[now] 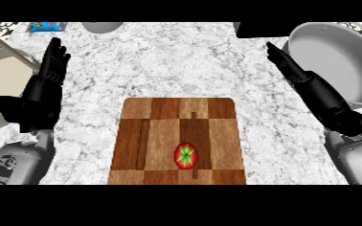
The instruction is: Pick the tomato from the cutting board and place it in the pot
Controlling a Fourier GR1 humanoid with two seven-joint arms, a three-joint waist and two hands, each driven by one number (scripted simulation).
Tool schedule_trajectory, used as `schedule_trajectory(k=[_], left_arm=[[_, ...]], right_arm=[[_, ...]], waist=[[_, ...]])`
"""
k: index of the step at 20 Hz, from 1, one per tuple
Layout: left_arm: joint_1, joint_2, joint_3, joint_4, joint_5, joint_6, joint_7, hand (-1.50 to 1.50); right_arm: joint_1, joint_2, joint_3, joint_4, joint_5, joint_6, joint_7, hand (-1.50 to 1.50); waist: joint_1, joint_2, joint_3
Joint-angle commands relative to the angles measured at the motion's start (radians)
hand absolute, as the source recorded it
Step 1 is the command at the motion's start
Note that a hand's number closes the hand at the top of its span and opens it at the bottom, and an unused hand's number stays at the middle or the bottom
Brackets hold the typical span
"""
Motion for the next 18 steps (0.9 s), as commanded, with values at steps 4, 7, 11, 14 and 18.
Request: schedule_trajectory(k=[4,7,11,14,18], left_arm=[[-0.068,-0.043,-0.005,-0.024,0.055,-0.048,-0.024,0.00],[-0.041,-0.074,-0.026,-0.010,0.084,-0.060,-0.004,0.00],[-0.038,-0.078,0.015,0.028,0.128,-0.110,-0.064,0.00],[-0.053,-0.105,0.016,0.033,0.128,-0.085,-0.051,0.00],[-0.040,-0.105,0.025,0.030,0.122,-0.085,-0.048,0.00]], right_arm=[[-0.167,0.113,0.058,0.072,-0.246,0.275,-0.099,1.50],[-0.320,-0.098,0.065,-0.035,0.069,0.296,-0.177,1.50],[-0.242,-0.011,0.069,0.313,0.064,0.407,-0.576,-1.50],[-0.255,0.006,0.111,0.376,0.134,0.439,-0.793,-1.50],[-0.335,-0.024,0.144,0.481,0.265,0.408,-0.953,-1.50]], waist=[[0.140,0.036,0.021],[0.137,0.001,0.008],[0.115,0.037,0.021],[0.109,0.031,0.022],[0.099,0.021,0.020]])
